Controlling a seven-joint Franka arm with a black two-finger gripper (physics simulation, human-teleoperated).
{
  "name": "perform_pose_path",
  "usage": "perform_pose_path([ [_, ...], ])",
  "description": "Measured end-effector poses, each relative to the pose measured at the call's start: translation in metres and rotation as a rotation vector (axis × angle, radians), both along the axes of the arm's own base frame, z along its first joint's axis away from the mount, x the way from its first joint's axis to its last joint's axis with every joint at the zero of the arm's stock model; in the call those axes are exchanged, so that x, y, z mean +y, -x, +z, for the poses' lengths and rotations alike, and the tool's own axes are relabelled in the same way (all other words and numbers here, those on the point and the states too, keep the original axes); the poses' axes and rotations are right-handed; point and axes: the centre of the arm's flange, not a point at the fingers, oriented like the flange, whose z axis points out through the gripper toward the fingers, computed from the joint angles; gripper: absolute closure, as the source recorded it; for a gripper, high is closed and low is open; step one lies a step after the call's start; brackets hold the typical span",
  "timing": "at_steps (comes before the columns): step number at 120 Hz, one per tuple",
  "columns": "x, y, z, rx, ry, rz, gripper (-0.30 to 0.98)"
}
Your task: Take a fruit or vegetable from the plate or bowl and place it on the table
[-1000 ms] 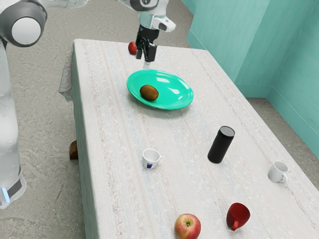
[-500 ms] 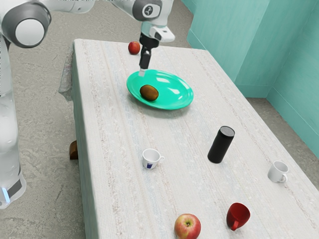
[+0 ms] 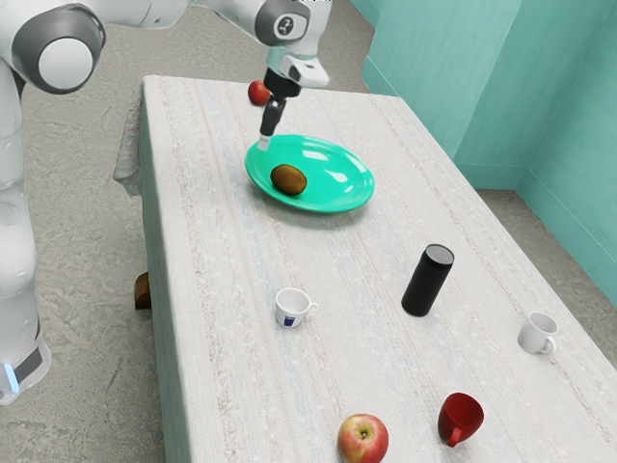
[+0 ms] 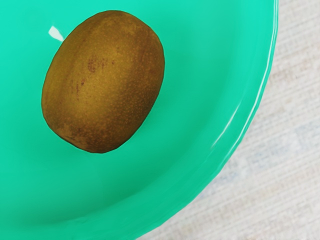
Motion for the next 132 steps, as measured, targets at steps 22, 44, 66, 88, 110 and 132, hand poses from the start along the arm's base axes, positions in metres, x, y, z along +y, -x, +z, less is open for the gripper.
perform_pose_path([
  [22, 0.006, -0.003, -0.009, -0.008, 0.014, -0.045, 0.00],
  [44, -0.003, -0.013, -0.017, -0.018, 0.031, -0.139, 0.00],
  [66, -0.038, -0.028, -0.016, -0.032, 0.040, -0.264, 0.00],
  [88, -0.055, -0.034, -0.009, -0.049, 0.042, -0.340, 0.00],
  [110, -0.038, -0.030, -0.003, -0.061, 0.039, -0.344, 0.00],
  [132, -0.005, -0.032, -0.010, -0.055, 0.046, -0.309, 0.00],
])
